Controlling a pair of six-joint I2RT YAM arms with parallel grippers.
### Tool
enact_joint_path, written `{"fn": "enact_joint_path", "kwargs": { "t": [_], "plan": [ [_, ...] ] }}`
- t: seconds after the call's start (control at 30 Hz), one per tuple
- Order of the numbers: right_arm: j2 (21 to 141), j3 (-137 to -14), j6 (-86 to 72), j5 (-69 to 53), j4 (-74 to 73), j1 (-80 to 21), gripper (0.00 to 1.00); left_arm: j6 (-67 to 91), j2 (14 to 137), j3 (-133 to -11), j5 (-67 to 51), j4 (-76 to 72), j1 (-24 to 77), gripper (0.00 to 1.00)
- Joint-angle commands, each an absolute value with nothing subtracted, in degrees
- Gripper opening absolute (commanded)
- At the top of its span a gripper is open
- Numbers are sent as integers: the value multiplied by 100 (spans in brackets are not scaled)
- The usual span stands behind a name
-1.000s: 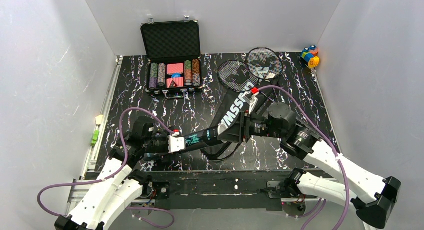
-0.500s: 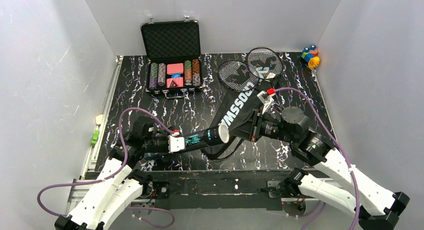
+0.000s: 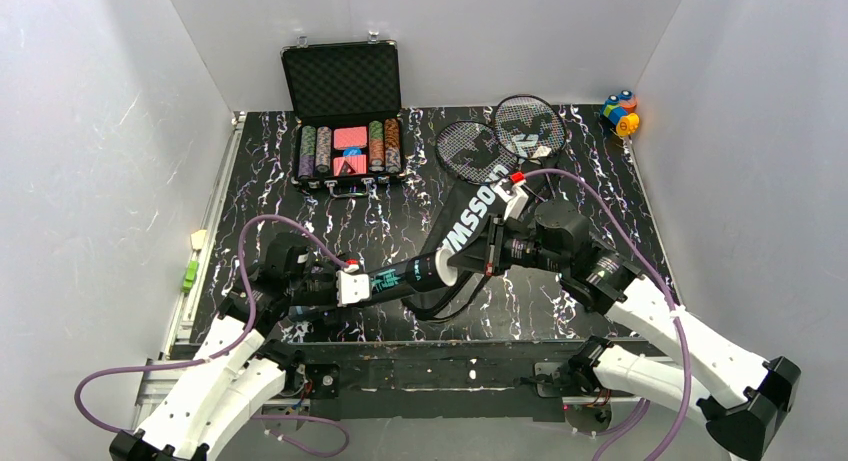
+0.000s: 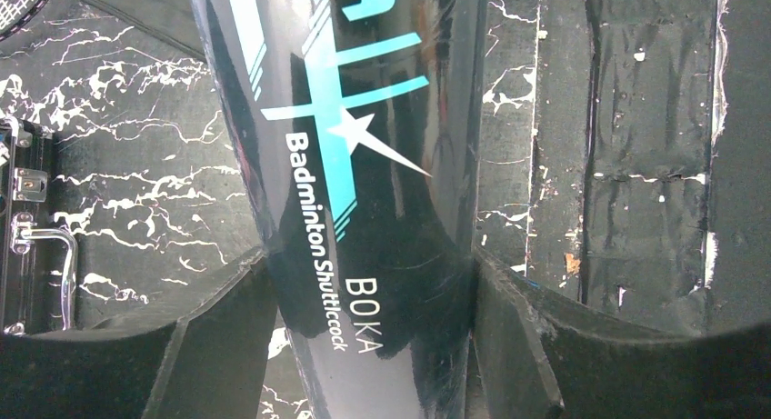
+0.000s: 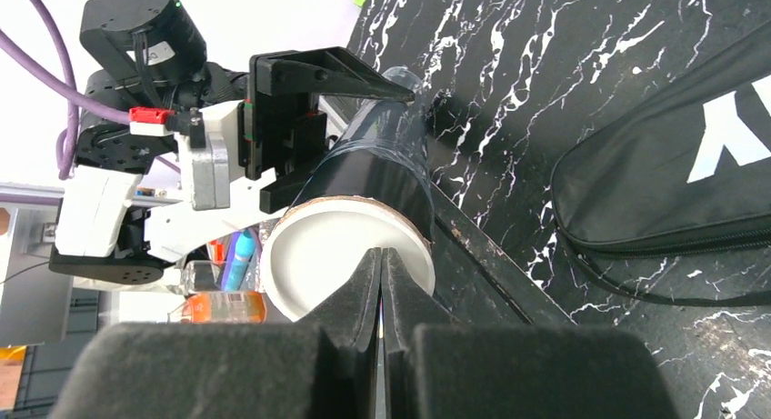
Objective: Pack up the badminton gear
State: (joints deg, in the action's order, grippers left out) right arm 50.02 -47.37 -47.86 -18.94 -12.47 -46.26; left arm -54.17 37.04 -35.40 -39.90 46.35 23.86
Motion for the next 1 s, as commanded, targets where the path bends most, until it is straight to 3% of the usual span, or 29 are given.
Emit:
{"fn": "enact_joint_path", "kwargs": {
  "t": [0.0,0.97],
  "plan": [
    [5061,-4881,-4837,-2018,-729,-4773,4,-5451,3697,-3753,-4235,4466,2408,0],
    [5820,-4913,-4762,-1439,-888,-5632,1,-5481,3803,-3991,-4369,4488,2469,0]
  ]
}}
